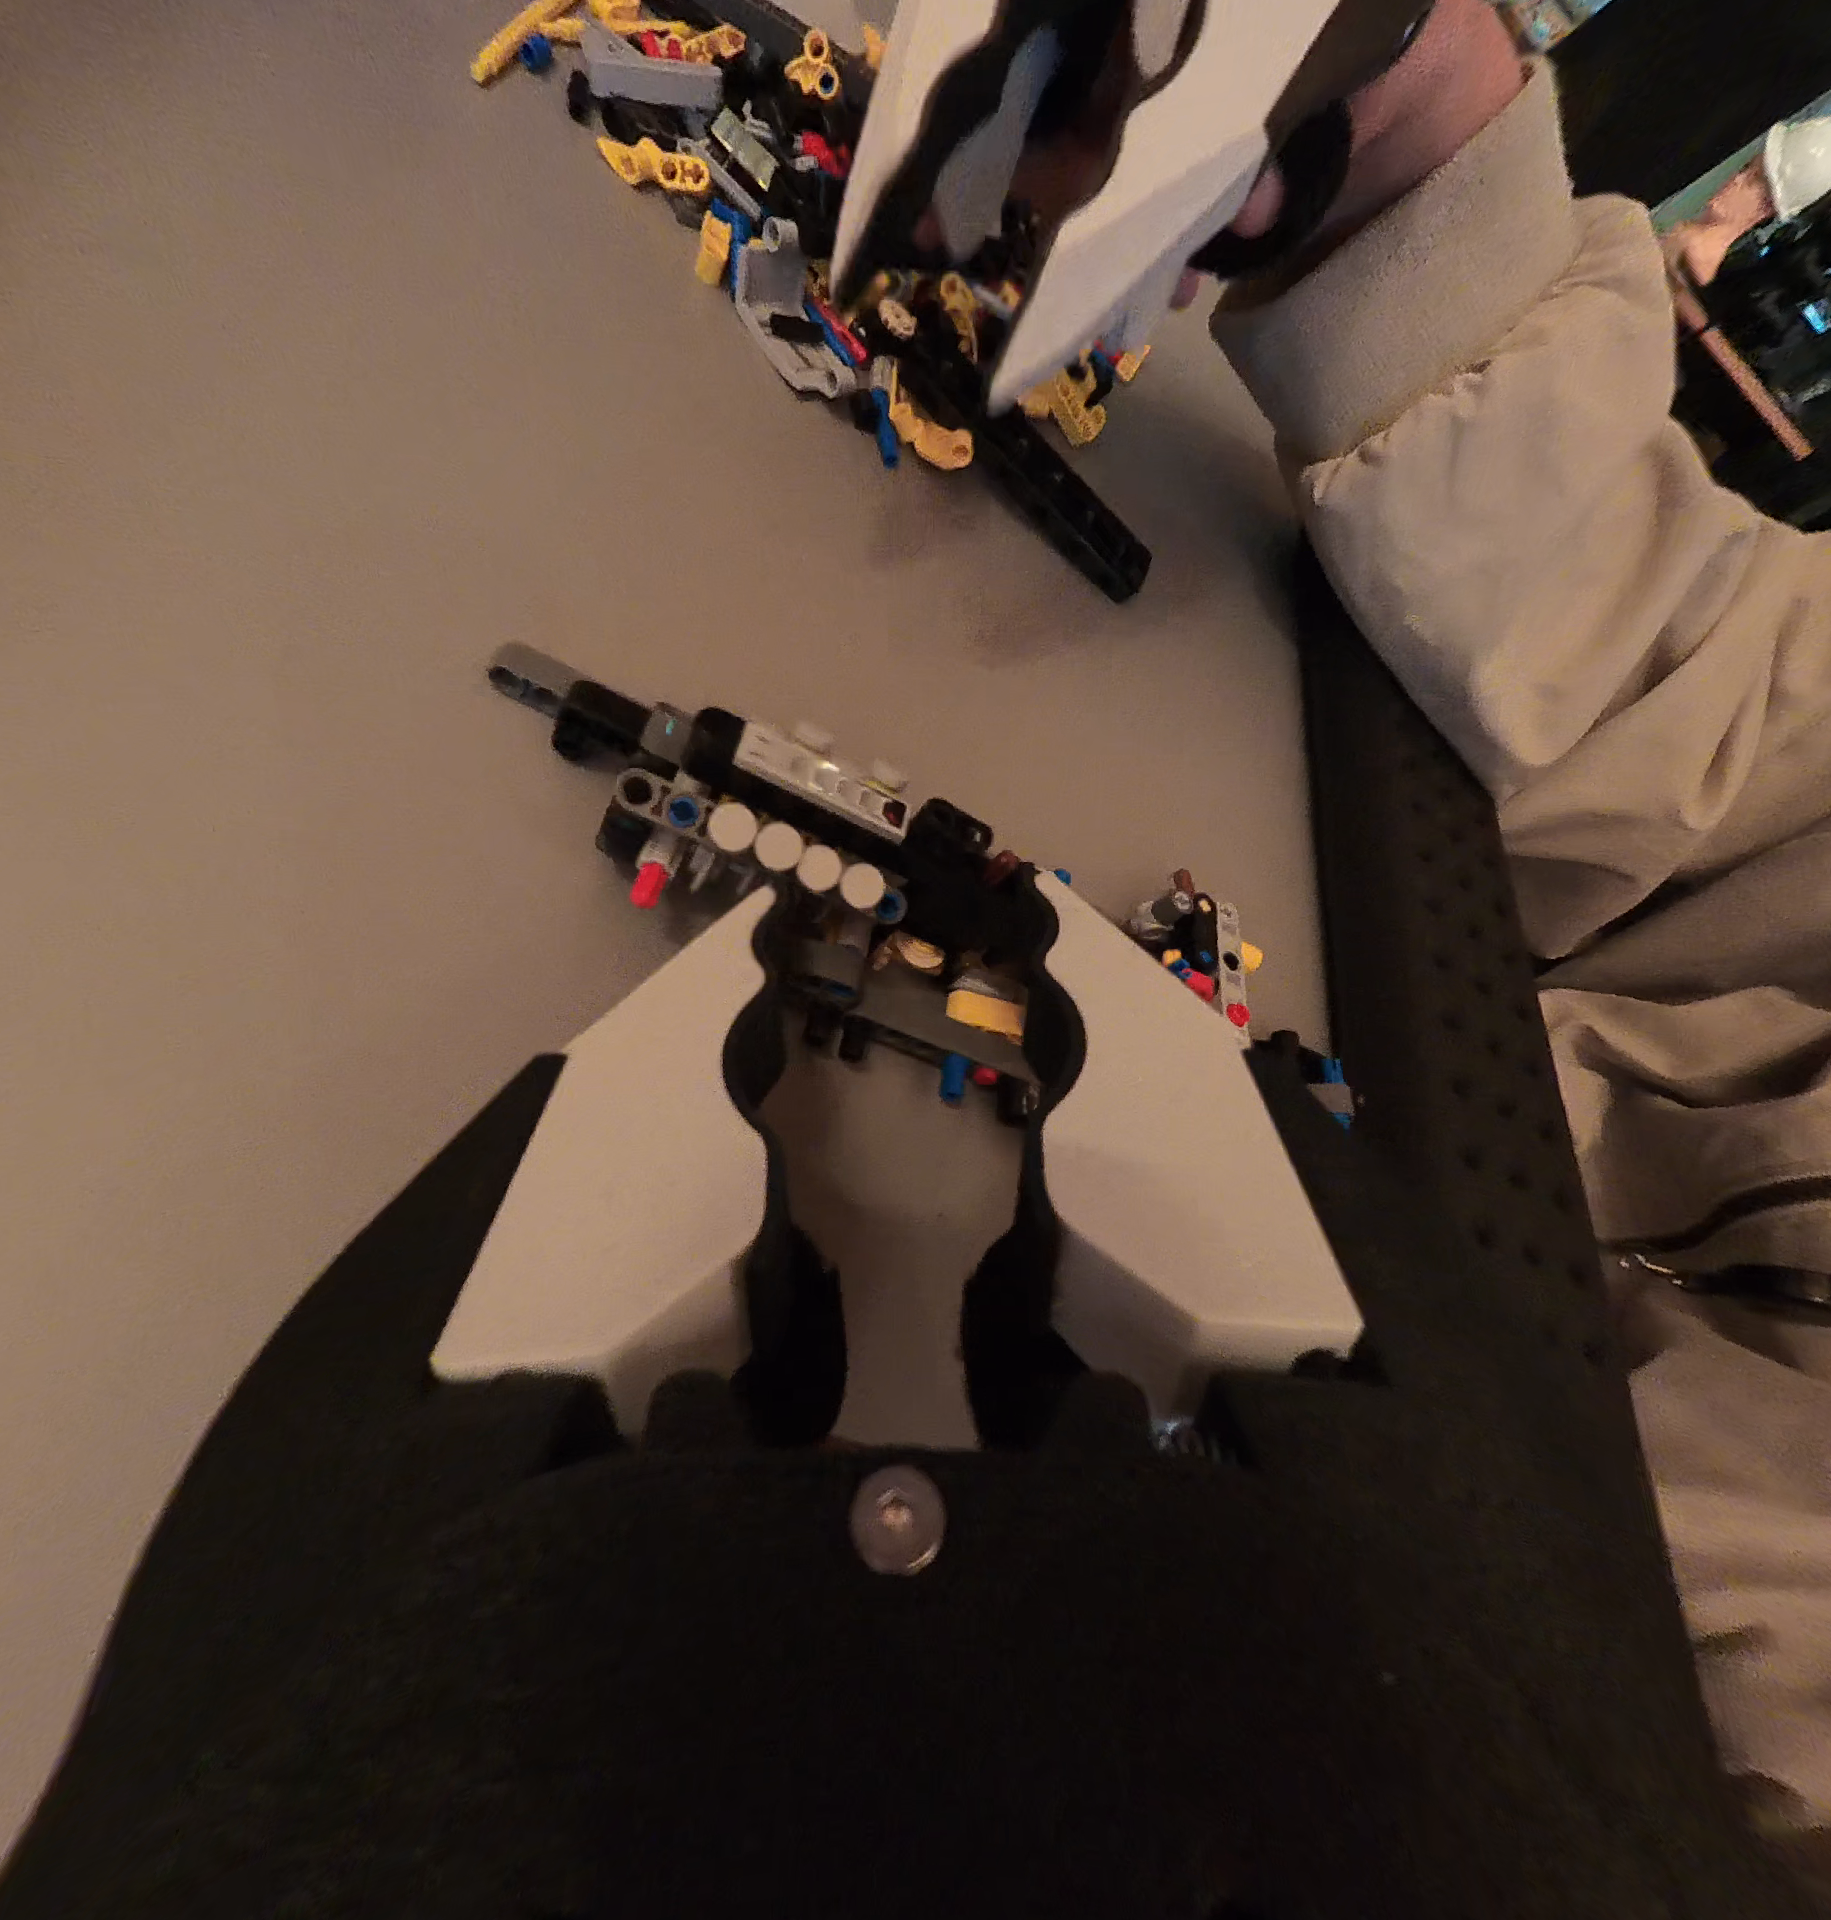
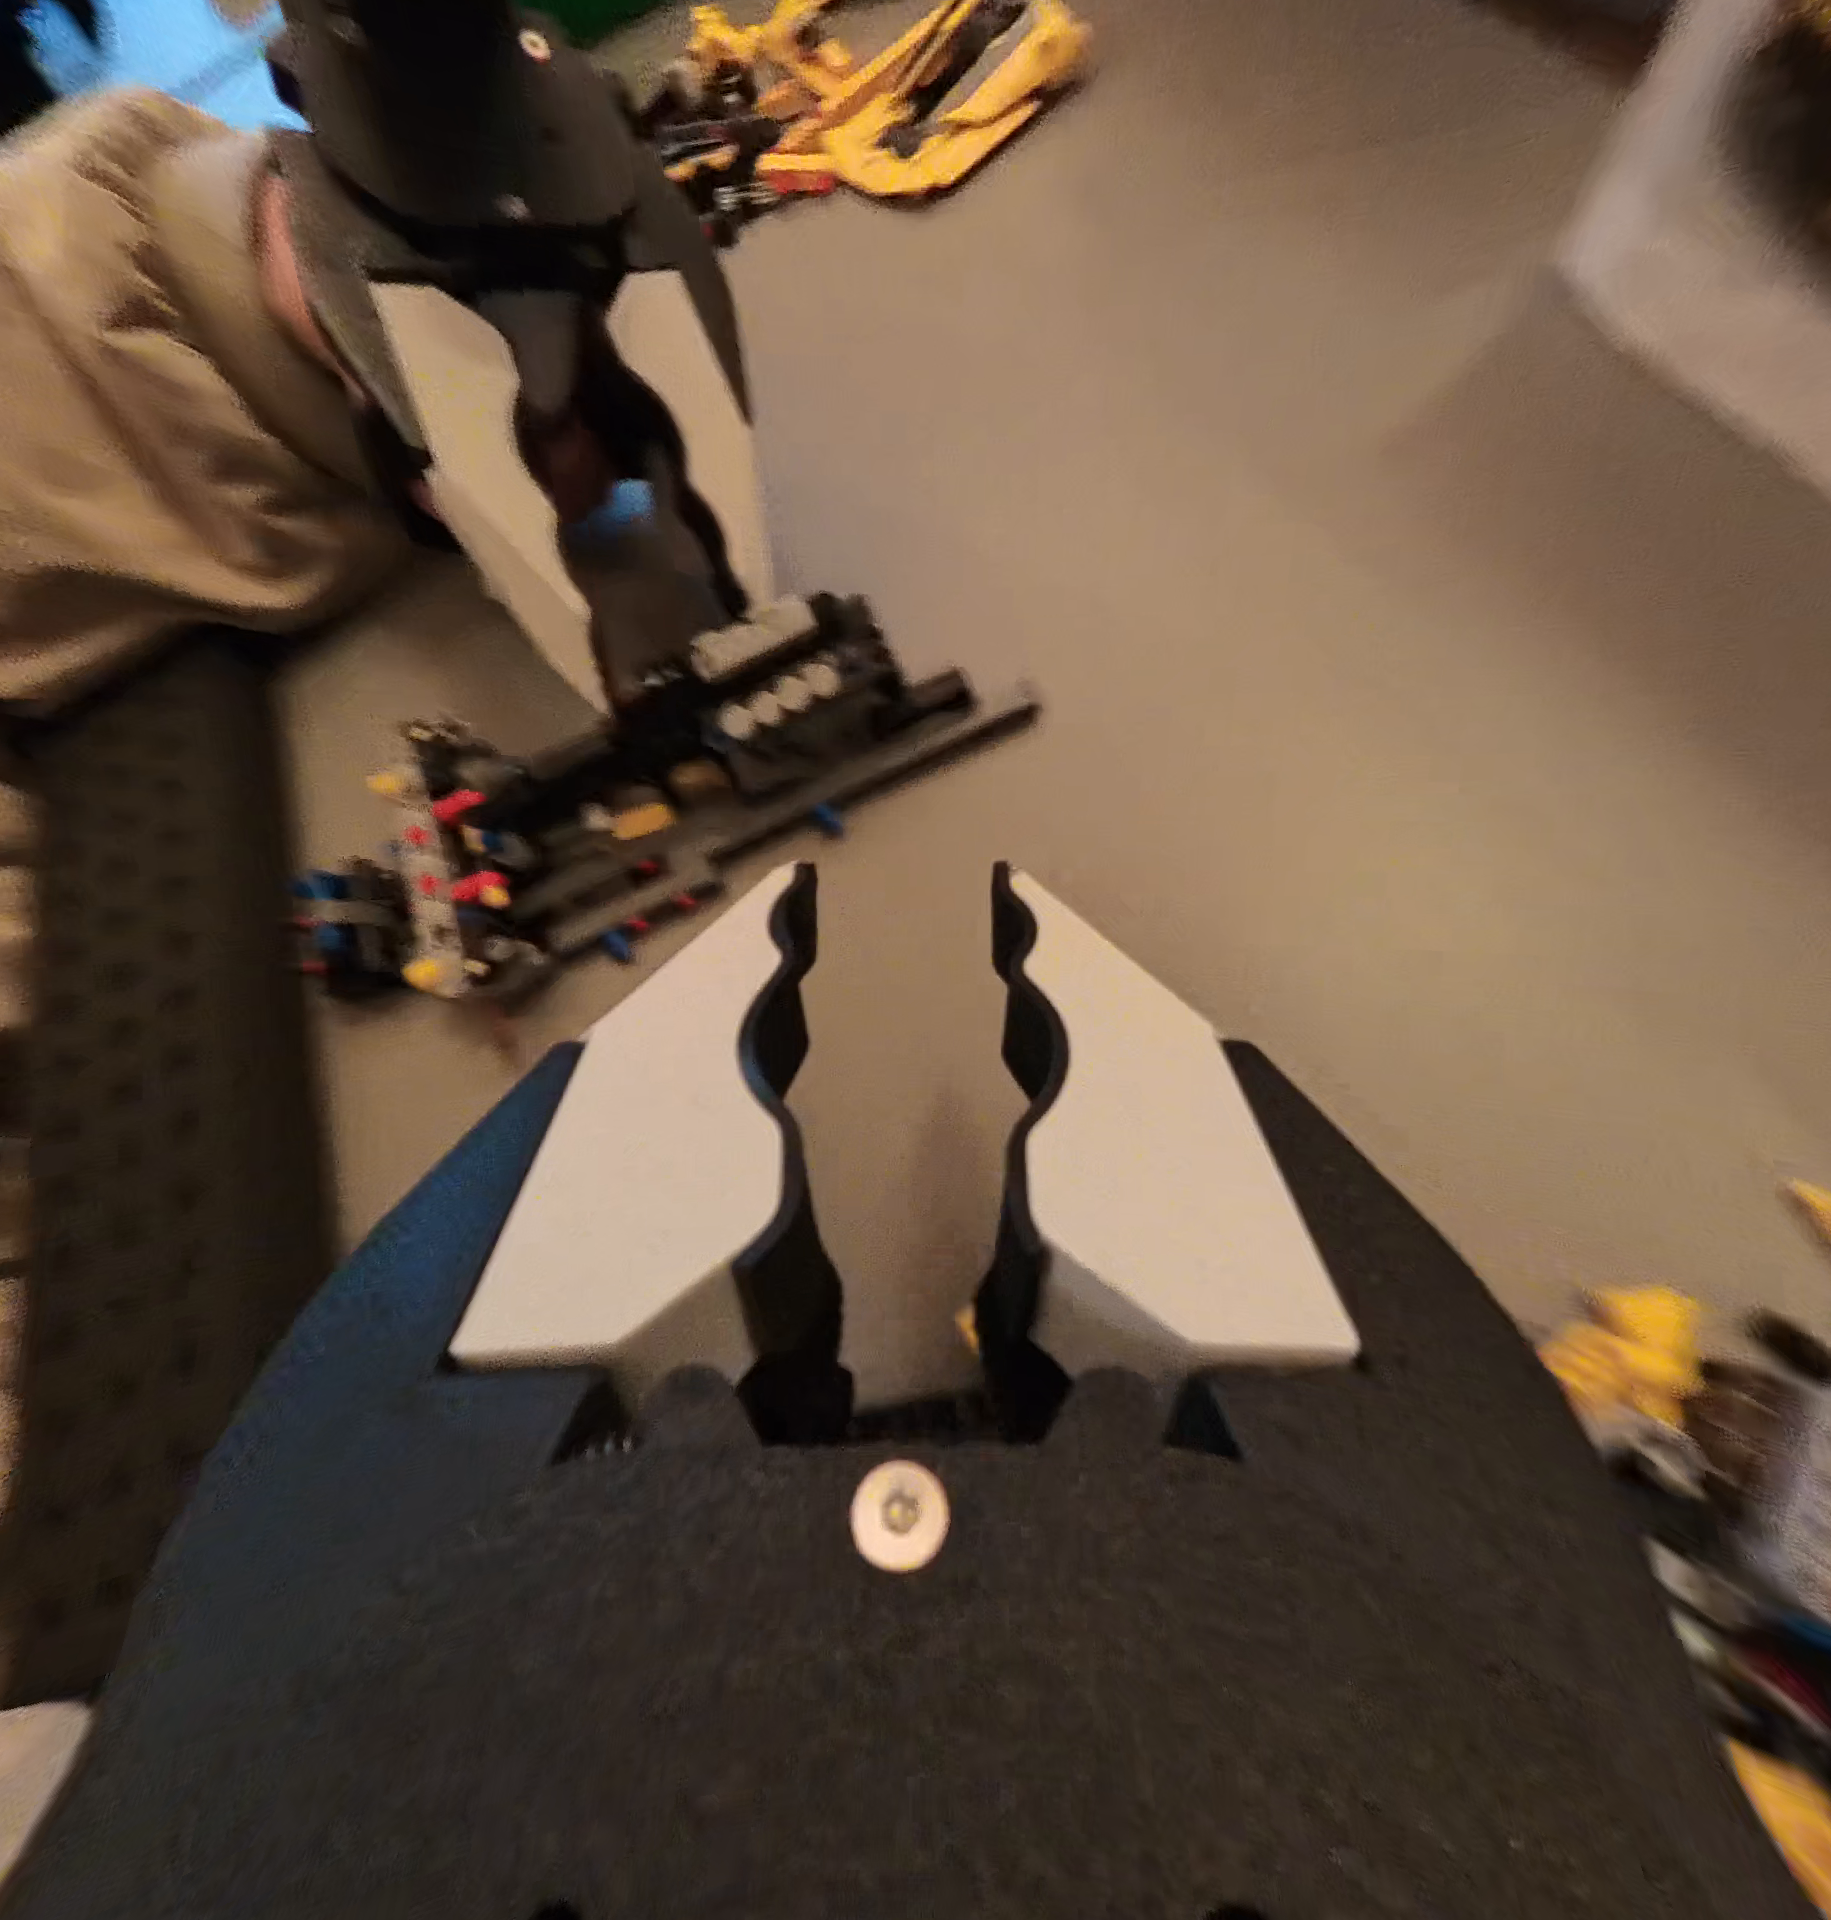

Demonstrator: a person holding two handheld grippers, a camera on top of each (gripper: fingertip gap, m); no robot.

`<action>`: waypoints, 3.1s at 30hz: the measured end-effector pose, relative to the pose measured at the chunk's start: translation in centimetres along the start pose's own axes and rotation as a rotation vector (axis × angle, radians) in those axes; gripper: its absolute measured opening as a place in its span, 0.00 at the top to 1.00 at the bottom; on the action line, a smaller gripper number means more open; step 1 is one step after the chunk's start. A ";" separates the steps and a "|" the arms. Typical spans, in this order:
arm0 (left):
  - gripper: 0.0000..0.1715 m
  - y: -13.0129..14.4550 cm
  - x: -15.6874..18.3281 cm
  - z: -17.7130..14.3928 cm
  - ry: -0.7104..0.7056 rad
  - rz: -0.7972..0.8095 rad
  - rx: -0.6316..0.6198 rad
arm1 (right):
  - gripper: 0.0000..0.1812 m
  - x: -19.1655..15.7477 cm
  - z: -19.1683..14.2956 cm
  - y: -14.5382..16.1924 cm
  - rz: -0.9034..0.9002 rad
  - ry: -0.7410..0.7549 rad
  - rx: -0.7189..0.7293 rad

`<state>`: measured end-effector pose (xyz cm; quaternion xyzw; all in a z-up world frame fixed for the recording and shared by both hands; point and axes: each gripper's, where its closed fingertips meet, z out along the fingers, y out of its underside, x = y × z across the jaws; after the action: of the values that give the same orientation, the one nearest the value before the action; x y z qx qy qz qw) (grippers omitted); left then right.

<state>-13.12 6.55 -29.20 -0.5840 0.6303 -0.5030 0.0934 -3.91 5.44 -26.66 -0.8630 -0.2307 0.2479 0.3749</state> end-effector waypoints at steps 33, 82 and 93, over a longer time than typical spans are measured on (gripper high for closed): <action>0.91 -0.7 -6.3 -3.4 -0.406 -0.220 0.058 | 0.87 -3.0 8.7 -1.0 0.299 -0.103 -0.137; 0.95 -9.1 2.3 -7.7 0.216 -0.120 0.632 | 0.96 -4.6 1.3 -11.8 0.603 -0.723 0.649; 0.96 -7.2 3.3 -6.1 0.261 -0.089 0.468 | 0.91 -6.0 0.0 -12.0 0.337 -0.605 0.612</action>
<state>-13.84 8.36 -19.41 -0.5038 0.4773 -0.7096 0.1215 -11.04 9.30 -15.95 -0.6271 -0.1023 0.6029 0.4825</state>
